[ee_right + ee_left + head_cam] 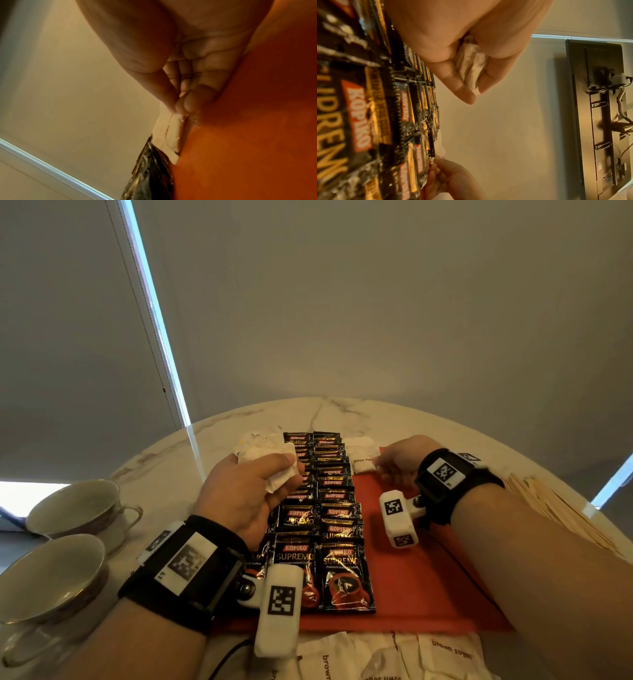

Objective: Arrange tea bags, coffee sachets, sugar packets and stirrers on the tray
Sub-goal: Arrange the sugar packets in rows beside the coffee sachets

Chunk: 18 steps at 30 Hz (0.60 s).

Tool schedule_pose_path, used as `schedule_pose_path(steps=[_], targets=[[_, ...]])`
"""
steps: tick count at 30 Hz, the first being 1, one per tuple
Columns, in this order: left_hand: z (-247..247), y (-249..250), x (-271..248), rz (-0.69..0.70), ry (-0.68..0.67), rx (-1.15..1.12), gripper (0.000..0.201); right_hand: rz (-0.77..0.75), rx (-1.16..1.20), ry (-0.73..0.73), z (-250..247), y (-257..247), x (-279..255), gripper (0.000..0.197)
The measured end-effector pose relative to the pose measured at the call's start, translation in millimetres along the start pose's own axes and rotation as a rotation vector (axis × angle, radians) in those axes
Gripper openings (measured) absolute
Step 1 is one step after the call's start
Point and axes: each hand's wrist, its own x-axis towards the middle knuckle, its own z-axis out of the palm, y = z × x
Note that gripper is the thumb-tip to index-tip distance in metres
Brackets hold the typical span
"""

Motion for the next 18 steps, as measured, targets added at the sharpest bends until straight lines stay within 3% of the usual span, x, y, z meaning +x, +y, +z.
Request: schedule_pose_path(steps=[7,10,15,18], targets=[[0,1,-1,-0.007,-0.002,0.002,0.035,-0.013,0.186,0.018,0,3,-4,0.001],[0,3,-1,-0.016,-0.017,-0.004,0.031,-0.058,0.096,0.043,-2,5,-5,0.012],[1,1,-2,-0.030,-0.016,-0.004,0.038,-0.017,0.127,-0.129,12,3,-19,0.013],[2,1,-2,-0.031,-0.010,-0.005,0.039,0.006,0.155,-0.160,17,-1,-16,0.020]])
